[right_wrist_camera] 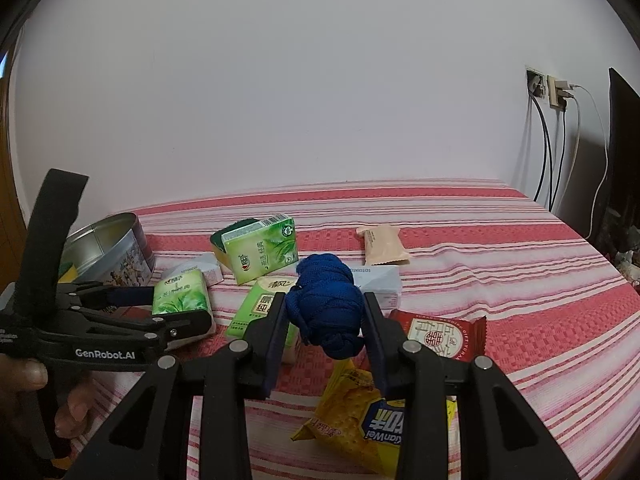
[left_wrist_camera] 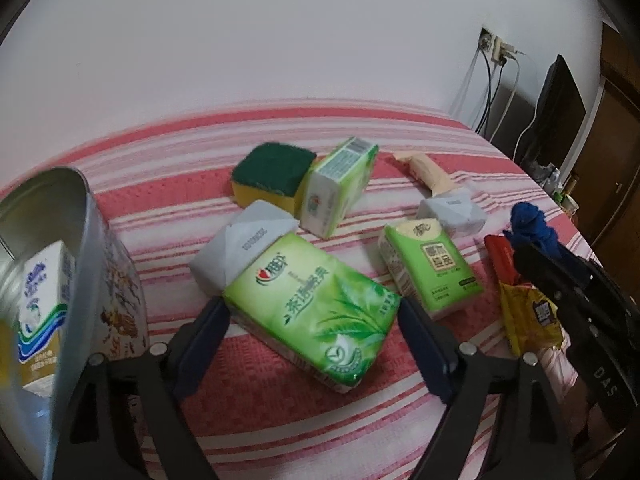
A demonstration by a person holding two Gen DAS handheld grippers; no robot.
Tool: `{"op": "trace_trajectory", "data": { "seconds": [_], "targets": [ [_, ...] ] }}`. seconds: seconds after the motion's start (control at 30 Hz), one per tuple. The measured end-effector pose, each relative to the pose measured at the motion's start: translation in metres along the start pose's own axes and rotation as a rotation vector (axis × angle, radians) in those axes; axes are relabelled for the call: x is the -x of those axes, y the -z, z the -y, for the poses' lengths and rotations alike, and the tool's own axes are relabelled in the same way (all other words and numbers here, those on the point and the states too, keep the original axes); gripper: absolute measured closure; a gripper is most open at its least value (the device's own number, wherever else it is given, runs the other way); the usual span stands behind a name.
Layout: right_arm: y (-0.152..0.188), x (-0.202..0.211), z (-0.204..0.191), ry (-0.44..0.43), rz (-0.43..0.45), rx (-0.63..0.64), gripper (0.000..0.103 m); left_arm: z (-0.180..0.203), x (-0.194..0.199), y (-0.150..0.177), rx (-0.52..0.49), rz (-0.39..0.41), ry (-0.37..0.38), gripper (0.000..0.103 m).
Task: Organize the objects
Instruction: 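Grasp the large green tissue pack with the left gripper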
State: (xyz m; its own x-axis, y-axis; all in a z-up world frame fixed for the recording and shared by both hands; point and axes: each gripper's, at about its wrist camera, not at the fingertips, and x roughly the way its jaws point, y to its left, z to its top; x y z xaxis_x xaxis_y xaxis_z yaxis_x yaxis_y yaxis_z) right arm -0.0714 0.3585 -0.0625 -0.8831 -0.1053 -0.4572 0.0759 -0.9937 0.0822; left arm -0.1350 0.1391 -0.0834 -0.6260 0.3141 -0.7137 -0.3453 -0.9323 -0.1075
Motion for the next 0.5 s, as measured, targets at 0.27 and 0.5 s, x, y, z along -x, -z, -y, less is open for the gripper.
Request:
{"op": "trace_trajectory", "data": {
  "seconds": [0.27,0.5],
  "targets": [
    [0.001,0.001,-0.004,0.008,0.01,0.013,0.064,0.002,0.015,-0.001,-0.014,0.095,-0.019,0.017],
    [0.002,0.007,-0.006,0.006,0.048,0.027,0.064,0.004,0.03,0.001,-0.028,0.202,-0.06,0.017]
  ]
}}
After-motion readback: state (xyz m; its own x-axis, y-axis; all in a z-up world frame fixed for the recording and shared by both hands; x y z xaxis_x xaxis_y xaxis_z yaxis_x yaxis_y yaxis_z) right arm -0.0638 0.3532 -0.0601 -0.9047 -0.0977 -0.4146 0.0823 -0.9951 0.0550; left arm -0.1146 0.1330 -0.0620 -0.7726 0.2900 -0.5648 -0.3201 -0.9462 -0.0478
